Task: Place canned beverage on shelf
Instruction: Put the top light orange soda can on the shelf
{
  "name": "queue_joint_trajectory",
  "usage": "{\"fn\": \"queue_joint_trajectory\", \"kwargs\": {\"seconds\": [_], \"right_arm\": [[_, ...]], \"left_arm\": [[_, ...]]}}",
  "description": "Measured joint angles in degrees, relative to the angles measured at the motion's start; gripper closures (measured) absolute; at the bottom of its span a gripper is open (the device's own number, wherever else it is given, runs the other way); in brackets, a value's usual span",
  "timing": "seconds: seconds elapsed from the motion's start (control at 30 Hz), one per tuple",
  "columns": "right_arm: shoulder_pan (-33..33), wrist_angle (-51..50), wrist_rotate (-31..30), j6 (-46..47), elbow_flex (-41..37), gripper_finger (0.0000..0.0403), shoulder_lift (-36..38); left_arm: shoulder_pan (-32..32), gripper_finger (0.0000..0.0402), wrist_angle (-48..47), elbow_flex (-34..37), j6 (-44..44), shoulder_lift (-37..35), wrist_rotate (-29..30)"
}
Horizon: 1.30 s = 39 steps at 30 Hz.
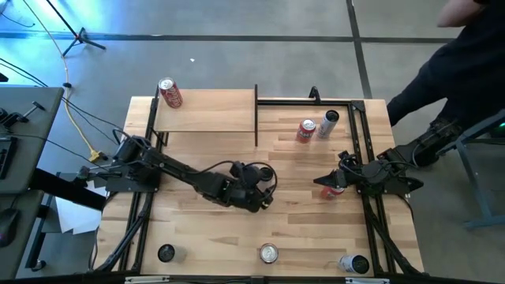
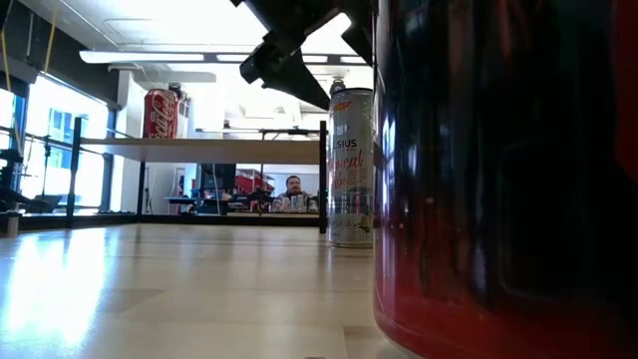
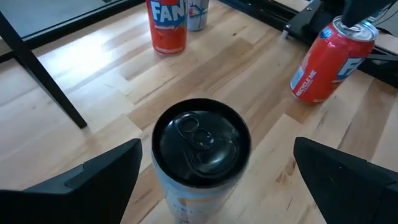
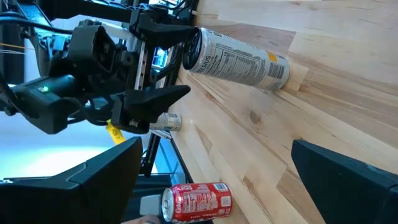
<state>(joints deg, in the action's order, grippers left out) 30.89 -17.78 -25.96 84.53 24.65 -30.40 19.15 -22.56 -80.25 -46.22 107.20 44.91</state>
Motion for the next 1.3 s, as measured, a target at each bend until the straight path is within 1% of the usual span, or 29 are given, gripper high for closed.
{"fn": "queue_joint_trajectory", "kwargs": {"seconds": [0.13,0.37,0.57,0.67,0.73,1.0,1.1,1.3], "right_arm": [[0.0,0.0,0.0,0.0,0.0,0.0003,0.0],[0.0,0.0,0.0,0.0,0.0,0.0003,0.0],[0.0,0.0,0.0,0.0,0.0,0.0003,0.0],[0.0,0.0,0.0,0.0,0.0,0.0003,0.0],[0.0,0.0,0.0,0.0,0.0,0.0003,0.0],[0.0,0.0,0.0,0.0,0.0,0.0003,0.0],[0.0,0.0,0.0,0.0,0.0,0.0003,0.0],[0.0,0.0,0.0,0.0,0.0,0.0003,0.0]], "left_arm": [[-1.0,0.0002,0.5,0.0,0.0,0.9,-1.9],[-2.0,0.0002,2.3,0.0,1.5,3.8,-1.9],[-2.0,0.0012,2.4,0.0,3.9,3.8,1.3],[-2.0,0.0032,2.4,0.0,3.9,3.8,1.9],[-2.0,0.0052,2.3,0.0,3.9,3.8,1.5],[-1.9,0.0162,2.9,0.0,3.3,3.8,1.3],[-1.9,0.0197,2.9,0.0,2.8,3.8,1.1],[-1.8,0.0200,2.9,0.0,2.8,3.8,1.5]]}}
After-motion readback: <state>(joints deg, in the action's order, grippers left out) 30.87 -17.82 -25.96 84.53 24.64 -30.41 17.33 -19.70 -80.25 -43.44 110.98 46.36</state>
